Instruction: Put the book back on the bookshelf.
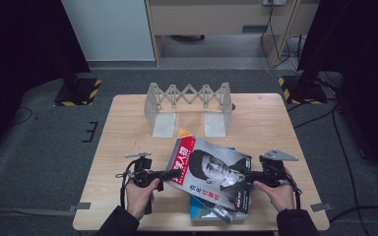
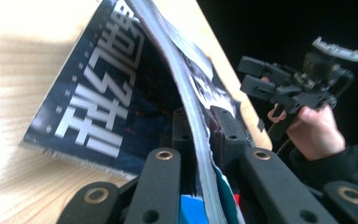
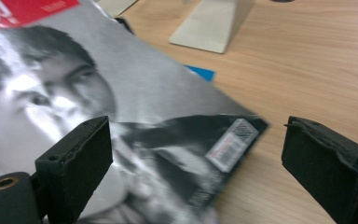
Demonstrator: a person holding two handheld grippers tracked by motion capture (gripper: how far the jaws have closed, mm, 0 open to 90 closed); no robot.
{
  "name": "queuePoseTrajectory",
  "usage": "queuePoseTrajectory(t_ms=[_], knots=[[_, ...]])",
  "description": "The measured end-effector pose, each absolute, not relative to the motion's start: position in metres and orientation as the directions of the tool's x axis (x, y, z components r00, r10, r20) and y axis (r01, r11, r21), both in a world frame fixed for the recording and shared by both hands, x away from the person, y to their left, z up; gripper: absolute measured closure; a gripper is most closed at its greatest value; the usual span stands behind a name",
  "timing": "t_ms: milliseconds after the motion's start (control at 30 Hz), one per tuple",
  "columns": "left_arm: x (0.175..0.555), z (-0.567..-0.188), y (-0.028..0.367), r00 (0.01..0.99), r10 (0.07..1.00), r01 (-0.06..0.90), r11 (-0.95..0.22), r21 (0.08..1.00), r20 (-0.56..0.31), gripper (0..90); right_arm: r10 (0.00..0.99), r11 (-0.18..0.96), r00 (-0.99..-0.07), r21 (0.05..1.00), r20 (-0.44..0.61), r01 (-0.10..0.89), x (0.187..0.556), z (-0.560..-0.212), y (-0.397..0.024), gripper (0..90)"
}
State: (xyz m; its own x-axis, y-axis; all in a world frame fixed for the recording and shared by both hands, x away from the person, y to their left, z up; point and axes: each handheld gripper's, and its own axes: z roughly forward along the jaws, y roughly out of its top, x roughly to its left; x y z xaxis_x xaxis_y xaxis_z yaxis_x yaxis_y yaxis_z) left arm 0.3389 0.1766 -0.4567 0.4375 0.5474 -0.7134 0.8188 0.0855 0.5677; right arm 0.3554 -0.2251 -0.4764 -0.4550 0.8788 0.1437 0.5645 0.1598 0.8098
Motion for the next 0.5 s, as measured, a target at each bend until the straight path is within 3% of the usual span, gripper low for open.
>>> queuePoseTrajectory(t_ms=[500], knots=[[0.354, -0.431, 0.153, 0.436, 0.505, 0.803, 0.156, 0.576, -0.745, 85.3, 0.933, 0.112, -0.342, 0.816, 0.110, 0.567, 0.362, -0.477, -0.270, 8.6]])
